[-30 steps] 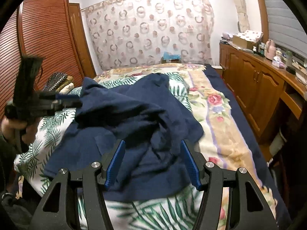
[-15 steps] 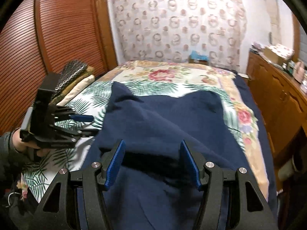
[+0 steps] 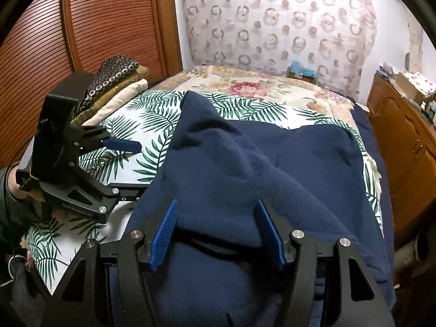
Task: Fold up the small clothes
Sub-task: 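Grasp the folded navy shirt end with the right tool and lift it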
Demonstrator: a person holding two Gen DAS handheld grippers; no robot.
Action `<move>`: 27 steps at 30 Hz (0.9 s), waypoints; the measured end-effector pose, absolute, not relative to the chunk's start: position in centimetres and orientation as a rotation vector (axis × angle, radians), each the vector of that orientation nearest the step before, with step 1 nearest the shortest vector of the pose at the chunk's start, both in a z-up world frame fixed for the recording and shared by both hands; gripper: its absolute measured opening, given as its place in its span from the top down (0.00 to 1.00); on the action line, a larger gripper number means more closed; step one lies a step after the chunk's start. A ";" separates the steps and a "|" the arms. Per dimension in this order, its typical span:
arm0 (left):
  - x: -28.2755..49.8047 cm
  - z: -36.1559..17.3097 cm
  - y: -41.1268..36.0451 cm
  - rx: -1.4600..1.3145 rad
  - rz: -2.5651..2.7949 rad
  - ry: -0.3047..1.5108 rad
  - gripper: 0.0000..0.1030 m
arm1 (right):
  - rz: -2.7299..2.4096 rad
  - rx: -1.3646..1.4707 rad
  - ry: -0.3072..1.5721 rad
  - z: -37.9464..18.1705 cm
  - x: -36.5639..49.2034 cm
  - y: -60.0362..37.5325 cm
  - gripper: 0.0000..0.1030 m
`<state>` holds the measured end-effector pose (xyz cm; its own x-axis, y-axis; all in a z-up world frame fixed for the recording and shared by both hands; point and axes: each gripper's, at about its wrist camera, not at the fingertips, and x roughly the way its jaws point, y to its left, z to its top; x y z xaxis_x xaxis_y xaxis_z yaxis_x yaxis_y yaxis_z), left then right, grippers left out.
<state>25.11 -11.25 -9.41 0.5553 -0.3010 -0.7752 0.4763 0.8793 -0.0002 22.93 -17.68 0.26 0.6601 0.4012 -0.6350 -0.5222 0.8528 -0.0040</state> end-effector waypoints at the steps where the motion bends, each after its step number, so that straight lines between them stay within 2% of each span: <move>1: 25.1 -9.4 -11.2 0.220 -0.463 0.868 0.18 | 0.528 -0.196 0.672 0.3 23.0 -17.8 0.40; 10: 25.1 -9.5 -11.2 0.220 -0.463 0.868 0.18 | 0.554 -0.254 0.665 0.6 21.9 -15.3 0.40; 24: 25.0 -9.5 -11.1 0.214 -0.468 0.865 0.18 | 0.559 -0.365 0.771 -1.2 24.2 -13.6 0.40; 27: 24.7 -9.4 -10.5 0.191 -0.481 0.858 0.18 | 0.583 -0.410 0.770 -1.3 24.0 -13.4 0.68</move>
